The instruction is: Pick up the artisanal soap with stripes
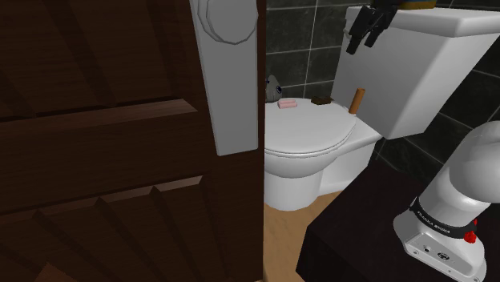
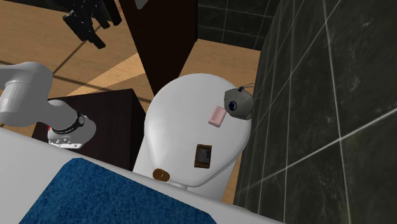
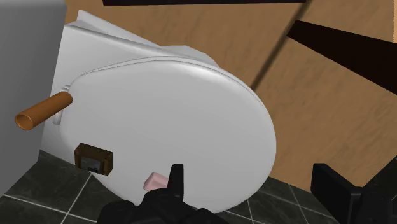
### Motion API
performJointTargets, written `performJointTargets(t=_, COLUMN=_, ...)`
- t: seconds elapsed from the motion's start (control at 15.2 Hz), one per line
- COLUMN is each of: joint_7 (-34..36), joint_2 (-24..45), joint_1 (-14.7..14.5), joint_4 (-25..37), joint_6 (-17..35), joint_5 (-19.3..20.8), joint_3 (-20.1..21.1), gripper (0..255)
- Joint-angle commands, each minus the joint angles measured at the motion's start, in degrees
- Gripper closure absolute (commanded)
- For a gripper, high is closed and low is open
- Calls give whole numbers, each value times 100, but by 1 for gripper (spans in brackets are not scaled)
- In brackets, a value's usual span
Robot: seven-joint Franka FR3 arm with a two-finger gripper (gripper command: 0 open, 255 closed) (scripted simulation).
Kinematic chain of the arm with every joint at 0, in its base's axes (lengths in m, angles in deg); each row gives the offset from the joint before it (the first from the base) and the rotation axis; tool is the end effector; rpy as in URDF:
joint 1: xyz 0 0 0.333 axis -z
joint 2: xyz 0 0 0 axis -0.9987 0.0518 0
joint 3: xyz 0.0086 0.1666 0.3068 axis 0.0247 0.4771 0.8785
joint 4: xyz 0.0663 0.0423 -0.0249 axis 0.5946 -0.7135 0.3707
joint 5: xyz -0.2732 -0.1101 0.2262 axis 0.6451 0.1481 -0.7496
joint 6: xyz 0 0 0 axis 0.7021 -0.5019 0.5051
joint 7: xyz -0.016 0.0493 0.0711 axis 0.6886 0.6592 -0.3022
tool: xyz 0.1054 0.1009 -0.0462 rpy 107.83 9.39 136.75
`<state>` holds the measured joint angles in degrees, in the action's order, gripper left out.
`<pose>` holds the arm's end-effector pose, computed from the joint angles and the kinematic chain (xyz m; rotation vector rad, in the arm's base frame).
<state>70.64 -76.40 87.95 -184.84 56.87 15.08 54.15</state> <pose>0.2672 0.0202 0.6353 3.0931 -0.0322 0.4018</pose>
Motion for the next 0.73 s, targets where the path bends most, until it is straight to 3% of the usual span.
performJointTargets(t=0.0, joint_7=0, joint_2=0, joint_1=0, joint_4=0, joint_6=0, joint_5=0, joint_3=0, gripper=0)
performJointTargets(t=0.66, joint_7=-2752, joint_2=730, joint_1=-344, joint_4=-391, joint_6=760, joint_5=444, joint_3=-1734, gripper=0)
